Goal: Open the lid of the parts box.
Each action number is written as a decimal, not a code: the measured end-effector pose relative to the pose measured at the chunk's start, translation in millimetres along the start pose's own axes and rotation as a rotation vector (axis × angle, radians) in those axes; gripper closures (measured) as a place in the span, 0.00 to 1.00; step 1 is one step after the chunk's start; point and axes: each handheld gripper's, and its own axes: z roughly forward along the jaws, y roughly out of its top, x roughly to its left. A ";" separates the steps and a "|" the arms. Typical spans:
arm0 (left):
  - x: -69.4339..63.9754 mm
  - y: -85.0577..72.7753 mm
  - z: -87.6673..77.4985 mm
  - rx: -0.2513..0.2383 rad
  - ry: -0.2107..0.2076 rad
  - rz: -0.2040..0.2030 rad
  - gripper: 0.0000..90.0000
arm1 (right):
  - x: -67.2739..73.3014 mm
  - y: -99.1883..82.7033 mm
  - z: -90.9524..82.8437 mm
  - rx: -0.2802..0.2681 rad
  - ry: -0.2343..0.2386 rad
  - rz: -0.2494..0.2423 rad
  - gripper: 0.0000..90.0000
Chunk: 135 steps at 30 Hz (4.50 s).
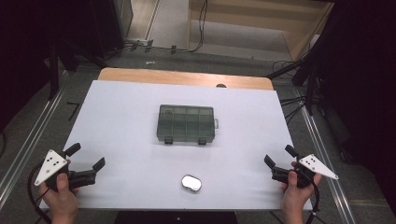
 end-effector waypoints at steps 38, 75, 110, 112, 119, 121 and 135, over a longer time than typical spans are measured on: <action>-34.3 37.6 44.4 0.024 -0.098 0.009 0.00 | 39.1 34.4 35.4 0.059 0.047 -0.098 0.00; -59.9 74.7 118.7 0.004 -0.182 0.008 0.00 | 77.6 64.2 103.4 0.048 0.137 -0.112 0.00; -53.5 52.7 154.0 0.225 -0.252 -0.063 0.93 | 89.7 46.3 147.7 0.265 0.229 -0.134 0.81; -51.9 51.6 154.4 0.238 -0.267 -0.065 0.97 | 87.7 44.0 149.7 0.291 0.241 -0.133 0.84; -51.0 47.4 156.8 0.297 -0.283 -0.031 0.99 | 86.0 40.3 150.6 0.363 0.257 -0.167 0.93; -51.1 45.4 158.5 0.315 -0.295 -0.037 0.99 | 85.0 38.8 151.6 0.388 0.255 -0.165 0.97; -52.6 35.7 167.4 0.393 -0.315 -0.038 0.99 | 83.8 29.4 157.6 0.493 0.297 -0.207 0.98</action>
